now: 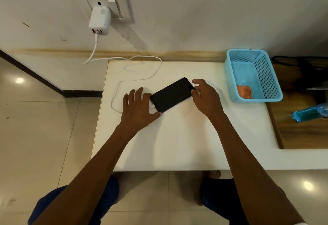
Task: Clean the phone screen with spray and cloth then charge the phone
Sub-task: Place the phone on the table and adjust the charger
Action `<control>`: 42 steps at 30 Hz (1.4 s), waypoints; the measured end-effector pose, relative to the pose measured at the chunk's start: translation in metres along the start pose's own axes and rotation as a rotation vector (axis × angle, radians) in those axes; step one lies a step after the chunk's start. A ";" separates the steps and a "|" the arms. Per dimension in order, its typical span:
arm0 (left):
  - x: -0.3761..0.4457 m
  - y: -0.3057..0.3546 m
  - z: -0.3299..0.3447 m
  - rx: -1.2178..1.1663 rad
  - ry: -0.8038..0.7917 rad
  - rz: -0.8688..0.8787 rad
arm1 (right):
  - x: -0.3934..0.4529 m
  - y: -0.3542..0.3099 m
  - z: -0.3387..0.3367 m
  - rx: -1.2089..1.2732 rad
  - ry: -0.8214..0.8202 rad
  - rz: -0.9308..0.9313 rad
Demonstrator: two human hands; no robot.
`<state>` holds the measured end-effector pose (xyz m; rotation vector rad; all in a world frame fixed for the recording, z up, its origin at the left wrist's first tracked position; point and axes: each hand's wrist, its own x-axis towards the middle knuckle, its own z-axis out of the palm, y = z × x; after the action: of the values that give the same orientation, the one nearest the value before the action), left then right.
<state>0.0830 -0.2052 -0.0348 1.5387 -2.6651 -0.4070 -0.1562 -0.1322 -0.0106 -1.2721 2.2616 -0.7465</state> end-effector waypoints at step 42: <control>-0.003 -0.097 -0.022 -0.004 -0.050 -0.023 | 0.021 -0.011 0.025 -0.405 -0.375 -0.178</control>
<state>0.1699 -0.2532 -0.0364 1.5807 -2.6841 -0.4572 -0.1439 -0.1613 -0.0250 -1.6533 2.0638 -0.0799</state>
